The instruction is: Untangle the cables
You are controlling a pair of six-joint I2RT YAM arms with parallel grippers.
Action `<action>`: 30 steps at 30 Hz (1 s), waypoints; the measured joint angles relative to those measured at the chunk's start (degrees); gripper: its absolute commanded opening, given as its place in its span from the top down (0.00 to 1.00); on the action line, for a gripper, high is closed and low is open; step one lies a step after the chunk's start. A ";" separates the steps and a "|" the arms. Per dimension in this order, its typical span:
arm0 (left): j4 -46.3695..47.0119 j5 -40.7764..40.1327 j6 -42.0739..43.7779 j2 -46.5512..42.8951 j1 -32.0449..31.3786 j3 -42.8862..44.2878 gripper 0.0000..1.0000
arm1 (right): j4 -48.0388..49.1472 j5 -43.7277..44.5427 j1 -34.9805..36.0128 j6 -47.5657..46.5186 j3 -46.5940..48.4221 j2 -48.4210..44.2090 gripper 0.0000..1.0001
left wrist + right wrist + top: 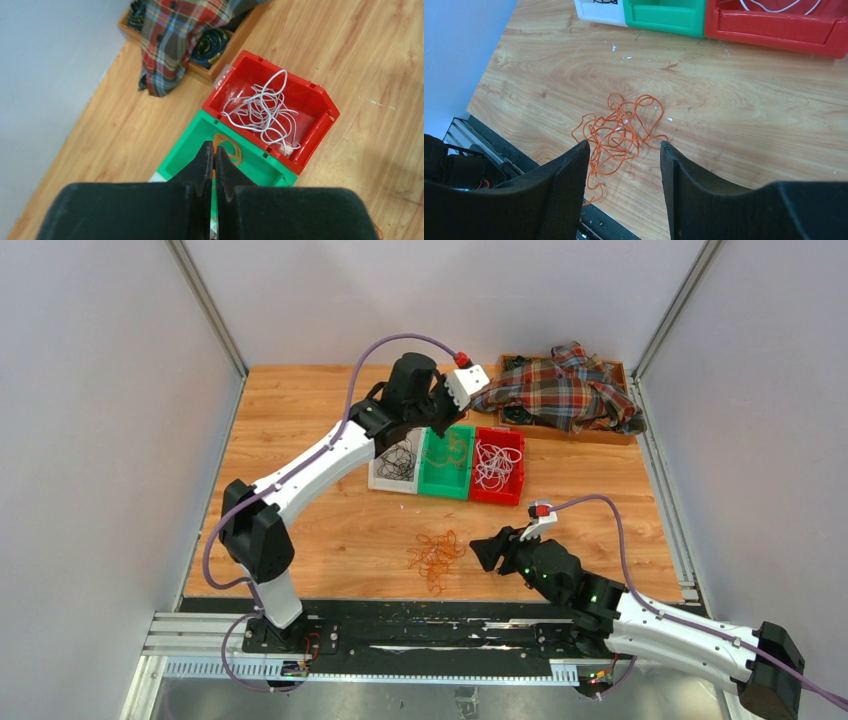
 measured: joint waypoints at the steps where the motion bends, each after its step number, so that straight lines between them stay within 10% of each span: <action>1: -0.13 0.02 -0.42 0.85 -0.02 0.07 1.00 | -0.09 0.13 0.00 0.00 -0.02 0.00 0.46; 30: -0.02 -8.66 0.11 13.75 -0.04 -1.84 1.00 | -0.94 2.12 0.00 -0.87 0.09 -0.50 0.46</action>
